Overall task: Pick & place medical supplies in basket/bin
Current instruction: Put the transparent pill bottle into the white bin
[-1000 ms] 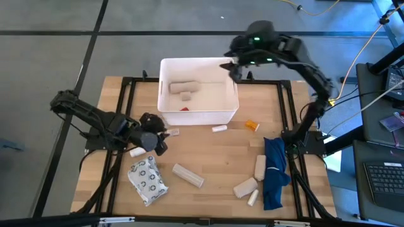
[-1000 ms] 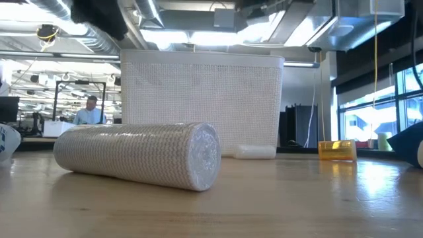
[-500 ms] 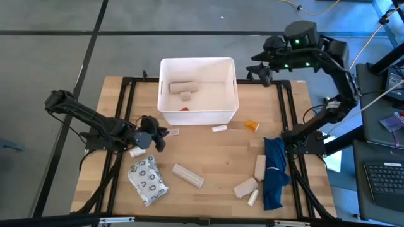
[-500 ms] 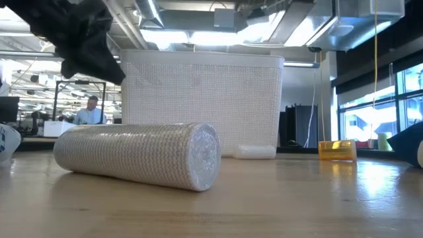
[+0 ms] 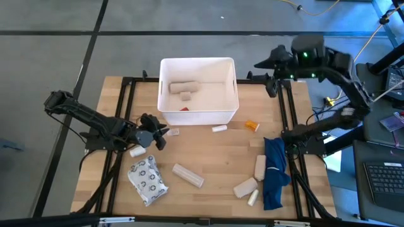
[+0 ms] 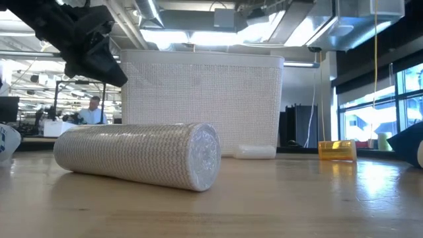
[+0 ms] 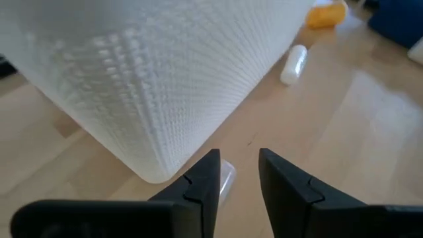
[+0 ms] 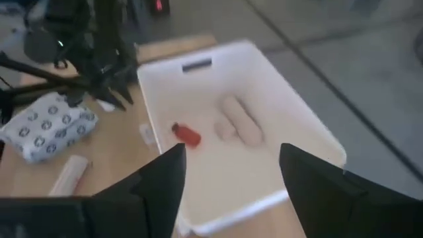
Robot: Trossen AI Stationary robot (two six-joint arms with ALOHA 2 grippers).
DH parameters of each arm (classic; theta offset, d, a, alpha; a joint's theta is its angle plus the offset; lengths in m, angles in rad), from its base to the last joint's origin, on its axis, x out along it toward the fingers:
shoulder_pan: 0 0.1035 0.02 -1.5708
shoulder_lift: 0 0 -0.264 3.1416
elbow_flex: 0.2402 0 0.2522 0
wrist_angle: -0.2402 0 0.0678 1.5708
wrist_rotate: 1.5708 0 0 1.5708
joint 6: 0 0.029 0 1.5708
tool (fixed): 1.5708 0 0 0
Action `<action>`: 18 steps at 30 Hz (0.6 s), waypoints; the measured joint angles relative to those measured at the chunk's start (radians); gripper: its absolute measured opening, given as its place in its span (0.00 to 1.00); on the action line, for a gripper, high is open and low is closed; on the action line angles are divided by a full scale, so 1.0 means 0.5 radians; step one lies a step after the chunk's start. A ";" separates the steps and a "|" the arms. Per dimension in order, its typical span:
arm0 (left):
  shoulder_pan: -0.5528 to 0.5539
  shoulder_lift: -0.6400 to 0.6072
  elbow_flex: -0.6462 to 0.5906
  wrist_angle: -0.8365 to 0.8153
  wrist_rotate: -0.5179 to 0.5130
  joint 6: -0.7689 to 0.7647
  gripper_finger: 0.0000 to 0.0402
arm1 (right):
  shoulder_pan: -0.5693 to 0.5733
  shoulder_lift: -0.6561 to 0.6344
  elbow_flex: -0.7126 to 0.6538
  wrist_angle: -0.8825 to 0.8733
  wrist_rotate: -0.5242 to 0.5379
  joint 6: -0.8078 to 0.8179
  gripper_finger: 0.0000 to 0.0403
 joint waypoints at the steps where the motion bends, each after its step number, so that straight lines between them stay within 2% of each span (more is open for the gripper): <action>1: 0.000 0.000 0.000 -0.001 0.016 0.028 0.25 | 0.012 -0.091 -0.161 0.137 -0.001 0.003 0.60; 5: 0.000 0.000 0.000 0.000 0.022 0.044 0.27 | 0.024 -0.451 -0.776 0.601 0.002 0.066 0.60; 9: 0.000 0.000 0.005 0.008 0.061 0.035 0.32 | 0.023 -0.727 -1.217 0.972 0.002 0.197 0.60; 13: 0.000 0.000 0.007 0.026 0.118 0.030 0.42 | -0.004 -0.893 -1.446 1.185 0.008 0.321 0.60; 18: 0.000 0.000 0.007 0.024 0.139 0.066 0.56 | -0.053 -0.960 -1.522 1.233 0.011 0.383 0.60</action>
